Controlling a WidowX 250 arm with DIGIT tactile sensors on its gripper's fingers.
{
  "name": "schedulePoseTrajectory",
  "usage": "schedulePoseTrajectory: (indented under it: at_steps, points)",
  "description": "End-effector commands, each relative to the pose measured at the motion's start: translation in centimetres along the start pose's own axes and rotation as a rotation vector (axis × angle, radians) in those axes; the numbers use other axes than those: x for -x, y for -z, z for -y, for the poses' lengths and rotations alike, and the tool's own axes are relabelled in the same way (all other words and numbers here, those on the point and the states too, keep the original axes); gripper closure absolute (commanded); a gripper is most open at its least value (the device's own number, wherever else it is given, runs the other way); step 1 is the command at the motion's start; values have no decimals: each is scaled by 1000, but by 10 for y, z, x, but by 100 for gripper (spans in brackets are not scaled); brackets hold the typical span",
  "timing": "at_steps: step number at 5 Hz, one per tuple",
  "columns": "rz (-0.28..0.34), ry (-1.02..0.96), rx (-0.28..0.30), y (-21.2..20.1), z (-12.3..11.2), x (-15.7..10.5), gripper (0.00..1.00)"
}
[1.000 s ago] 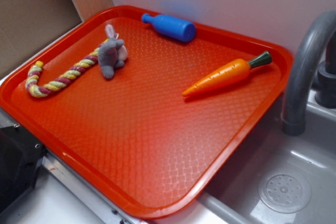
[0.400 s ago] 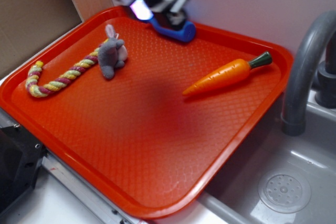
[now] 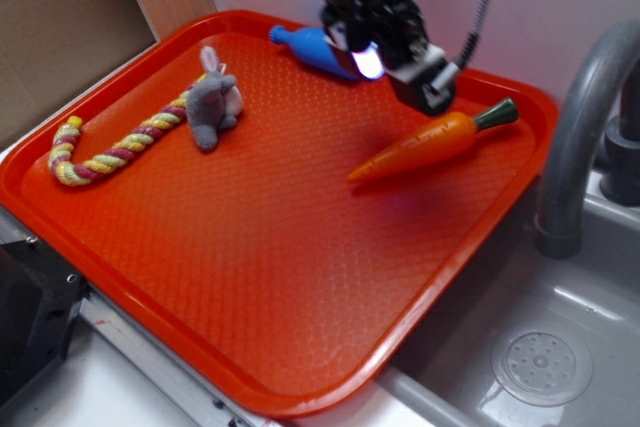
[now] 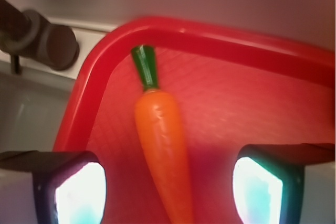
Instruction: Grab the carrot.
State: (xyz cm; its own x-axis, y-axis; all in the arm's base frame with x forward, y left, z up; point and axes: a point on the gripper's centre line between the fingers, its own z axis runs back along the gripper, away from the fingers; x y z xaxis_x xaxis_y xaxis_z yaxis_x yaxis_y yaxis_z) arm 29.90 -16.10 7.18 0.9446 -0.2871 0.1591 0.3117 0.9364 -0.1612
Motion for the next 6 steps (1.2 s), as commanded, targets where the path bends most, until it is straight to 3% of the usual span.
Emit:
schedulePoseTrajectory:
  at_steps: [1,2,3,4,5,6]
  points:
    - [-28,77,-69,23,13,-3,0]
    - [-46,72,-119,31,9,-1,0]
    - [-74,75,-123,38,10,1,23]
    - [-74,71,-76,31,8,1,100]
    - [-61,38,-116,15,2,4,100]
    - [-122,-137,-231,-29,-21,9,100]
